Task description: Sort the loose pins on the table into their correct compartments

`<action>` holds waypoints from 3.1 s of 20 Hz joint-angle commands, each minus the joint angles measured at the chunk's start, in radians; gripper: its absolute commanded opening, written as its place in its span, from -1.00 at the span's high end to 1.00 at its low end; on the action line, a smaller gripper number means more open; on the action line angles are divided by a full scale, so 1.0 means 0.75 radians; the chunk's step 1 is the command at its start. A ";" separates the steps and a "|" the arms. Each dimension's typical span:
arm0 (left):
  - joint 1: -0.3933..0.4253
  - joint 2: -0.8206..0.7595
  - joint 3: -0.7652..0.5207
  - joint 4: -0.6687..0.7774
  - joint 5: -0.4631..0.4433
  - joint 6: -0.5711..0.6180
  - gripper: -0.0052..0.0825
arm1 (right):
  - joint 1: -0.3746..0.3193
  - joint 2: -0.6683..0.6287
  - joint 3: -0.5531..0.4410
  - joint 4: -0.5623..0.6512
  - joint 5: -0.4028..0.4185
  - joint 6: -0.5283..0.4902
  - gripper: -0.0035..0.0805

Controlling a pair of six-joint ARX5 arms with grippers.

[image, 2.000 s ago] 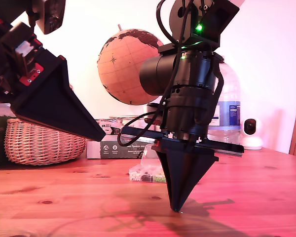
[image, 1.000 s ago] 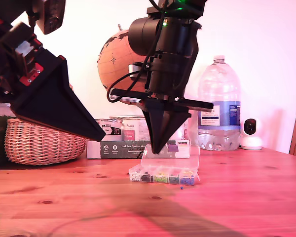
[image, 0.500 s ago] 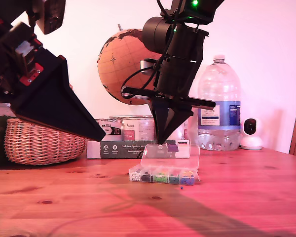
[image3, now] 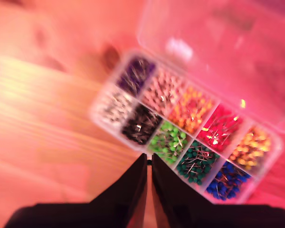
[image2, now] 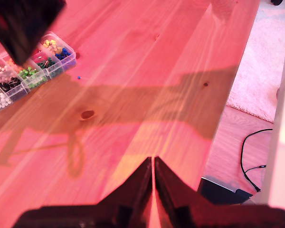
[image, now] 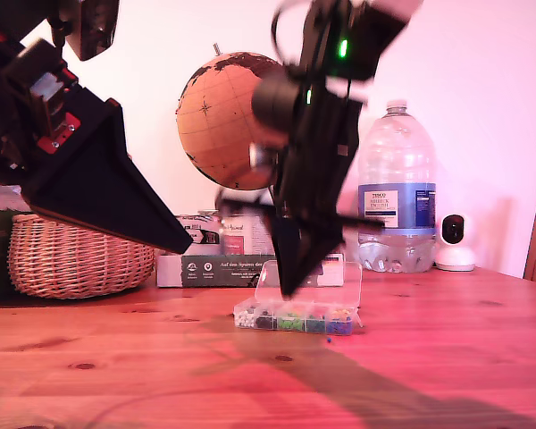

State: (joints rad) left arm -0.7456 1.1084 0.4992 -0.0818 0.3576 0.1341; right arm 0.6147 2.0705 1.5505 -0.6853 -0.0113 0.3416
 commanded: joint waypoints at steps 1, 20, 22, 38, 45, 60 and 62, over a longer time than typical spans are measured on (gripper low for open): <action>-0.002 0.006 -0.028 0.014 0.001 -0.004 0.94 | -0.010 0.006 0.003 0.025 0.005 -0.003 0.95; -0.002 0.006 -0.028 0.014 0.001 -0.004 0.94 | -0.020 0.006 0.003 0.019 -0.015 -0.004 0.79; -0.002 0.006 -0.028 0.014 0.001 -0.004 0.94 | -0.017 0.005 0.013 -0.011 -0.021 -0.003 0.94; -0.002 0.006 -0.028 0.015 0.001 -0.004 0.94 | 0.026 -0.011 0.167 -0.476 -0.005 0.033 0.86; -0.002 0.006 -0.028 0.014 0.001 -0.004 0.94 | 0.024 0.000 0.167 -0.497 -0.006 0.033 0.77; -0.002 0.006 -0.028 0.014 0.001 -0.004 0.94 | 0.007 0.096 0.166 -0.479 -0.007 0.011 0.70; -0.002 0.006 -0.028 0.015 0.001 -0.004 0.94 | -0.002 0.096 0.166 -0.479 -0.008 -0.001 0.69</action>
State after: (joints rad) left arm -0.7456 1.1084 0.4992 -0.0818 0.3576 0.1341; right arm 0.6205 2.1323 1.6848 -1.0466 -0.0162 0.3439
